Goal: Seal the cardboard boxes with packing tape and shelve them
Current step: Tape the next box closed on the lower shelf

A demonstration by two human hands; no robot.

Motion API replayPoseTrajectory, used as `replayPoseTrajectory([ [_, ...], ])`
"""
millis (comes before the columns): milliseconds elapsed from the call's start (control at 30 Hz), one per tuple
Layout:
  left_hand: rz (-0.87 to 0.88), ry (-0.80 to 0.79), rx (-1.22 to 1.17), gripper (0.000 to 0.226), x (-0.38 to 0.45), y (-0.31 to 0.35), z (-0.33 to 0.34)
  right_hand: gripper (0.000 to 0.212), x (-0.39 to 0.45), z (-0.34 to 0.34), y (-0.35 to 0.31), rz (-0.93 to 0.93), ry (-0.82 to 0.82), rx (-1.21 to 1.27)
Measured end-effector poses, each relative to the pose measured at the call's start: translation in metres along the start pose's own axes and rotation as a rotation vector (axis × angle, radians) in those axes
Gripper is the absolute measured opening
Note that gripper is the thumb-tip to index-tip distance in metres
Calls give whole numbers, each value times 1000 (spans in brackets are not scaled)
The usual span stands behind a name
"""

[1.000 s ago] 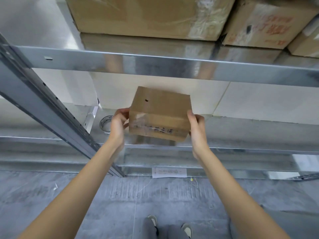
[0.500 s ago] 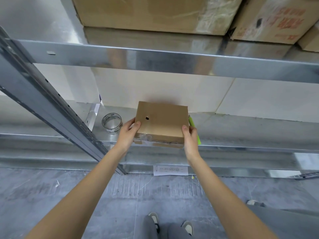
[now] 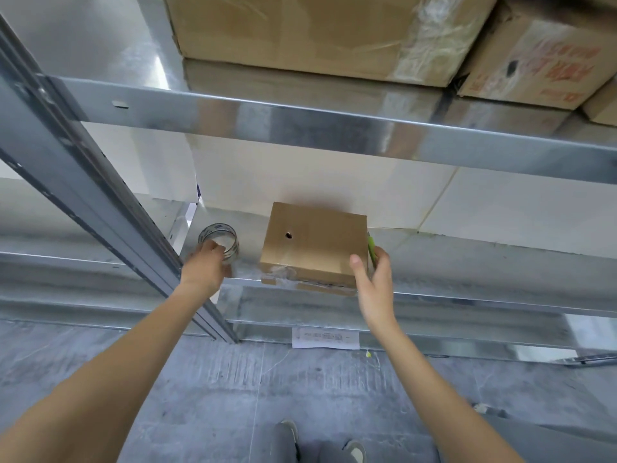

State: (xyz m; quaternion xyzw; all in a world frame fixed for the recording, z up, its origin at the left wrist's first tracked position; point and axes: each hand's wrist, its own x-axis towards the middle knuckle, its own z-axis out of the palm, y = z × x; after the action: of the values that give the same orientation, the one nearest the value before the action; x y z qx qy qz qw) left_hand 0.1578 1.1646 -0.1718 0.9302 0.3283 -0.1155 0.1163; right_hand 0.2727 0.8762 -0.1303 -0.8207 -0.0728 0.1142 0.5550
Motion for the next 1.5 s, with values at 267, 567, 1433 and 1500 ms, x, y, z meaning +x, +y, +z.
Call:
replayPoseTrajectory([
  [267,5,169,185,20,-19,13,-11,69,-12,19,-9,-253,-7,-500],
  [567,26,35,289,64,-27,7,12,69,-22,43,-28,-358,-198,-787],
  [1433,240,113,-1329,21,-148,89,-65,10,-12,56,-90,125,-570,315],
  [1500,243,96,-1329,18,-148,92,-65,10,-9,53,-88,130,-559,335],
])
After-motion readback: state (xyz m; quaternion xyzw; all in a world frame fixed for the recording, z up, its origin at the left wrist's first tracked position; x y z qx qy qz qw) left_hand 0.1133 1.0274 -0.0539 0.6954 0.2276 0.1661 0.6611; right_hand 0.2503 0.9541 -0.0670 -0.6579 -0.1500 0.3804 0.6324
